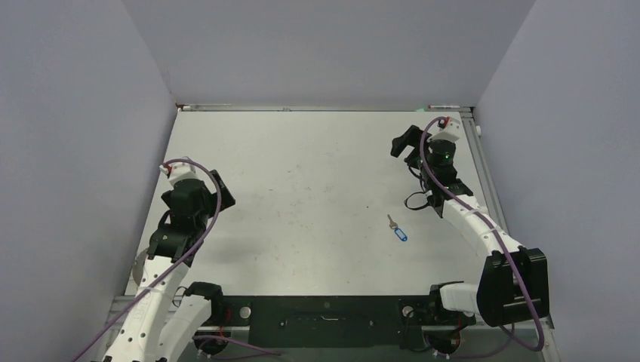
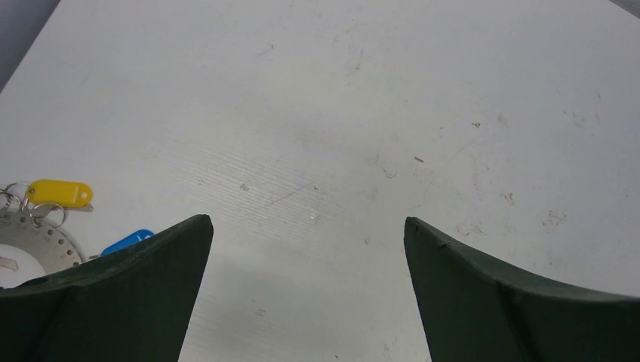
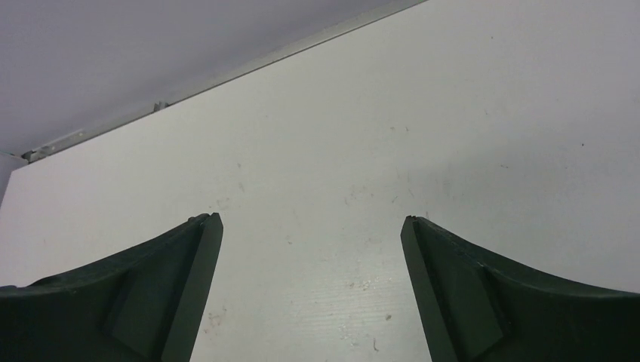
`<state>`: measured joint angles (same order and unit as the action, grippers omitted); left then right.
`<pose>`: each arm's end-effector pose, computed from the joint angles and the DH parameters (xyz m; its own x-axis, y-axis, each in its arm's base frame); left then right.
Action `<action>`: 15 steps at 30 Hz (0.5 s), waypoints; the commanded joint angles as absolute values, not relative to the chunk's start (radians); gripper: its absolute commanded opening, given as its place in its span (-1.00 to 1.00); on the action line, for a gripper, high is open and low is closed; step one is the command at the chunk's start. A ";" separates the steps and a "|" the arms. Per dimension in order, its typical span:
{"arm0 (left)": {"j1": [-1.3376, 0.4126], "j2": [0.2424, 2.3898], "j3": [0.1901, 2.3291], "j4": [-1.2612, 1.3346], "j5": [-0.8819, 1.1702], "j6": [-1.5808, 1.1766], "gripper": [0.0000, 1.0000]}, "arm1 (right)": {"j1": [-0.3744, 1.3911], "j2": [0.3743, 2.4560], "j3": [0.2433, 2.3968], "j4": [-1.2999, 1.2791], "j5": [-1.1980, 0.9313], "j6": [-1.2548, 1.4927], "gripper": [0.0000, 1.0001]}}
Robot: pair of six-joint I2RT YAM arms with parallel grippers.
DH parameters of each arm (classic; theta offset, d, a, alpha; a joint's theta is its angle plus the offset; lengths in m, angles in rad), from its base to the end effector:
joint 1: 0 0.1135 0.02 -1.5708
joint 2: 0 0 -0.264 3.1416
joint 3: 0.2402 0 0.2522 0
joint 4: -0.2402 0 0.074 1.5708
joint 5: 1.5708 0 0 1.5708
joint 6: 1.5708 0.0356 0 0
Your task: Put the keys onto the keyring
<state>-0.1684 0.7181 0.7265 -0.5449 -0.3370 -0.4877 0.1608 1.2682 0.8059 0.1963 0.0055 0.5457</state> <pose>0.1579 -0.0149 0.2943 -0.3880 -0.3826 -0.8385 -0.3439 0.9042 -0.2534 0.2893 0.0467 0.2811 -0.3022 0.4768 -0.8255 0.0023 0.8663 0.4995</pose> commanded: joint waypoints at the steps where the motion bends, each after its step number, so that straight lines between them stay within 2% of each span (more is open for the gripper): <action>1: -0.161 0.719 0.801 -0.556 -0.381 -0.495 0.92 | 0.219 1.306 0.874 0.168 -0.007 0.483 0.87; 7: -0.163 0.635 0.839 -0.655 -0.406 -0.505 0.92 | 0.443 1.471 1.067 -0.022 0.179 0.402 0.87; 12: -0.165 0.484 0.821 -0.725 -0.440 -0.484 0.93 | 0.585 1.587 1.205 -0.072 0.184 0.375 1.00; 15: -0.171 0.408 0.797 -0.700 -0.460 -0.493 0.92 | 0.654 1.656 1.268 -0.065 0.106 0.384 0.85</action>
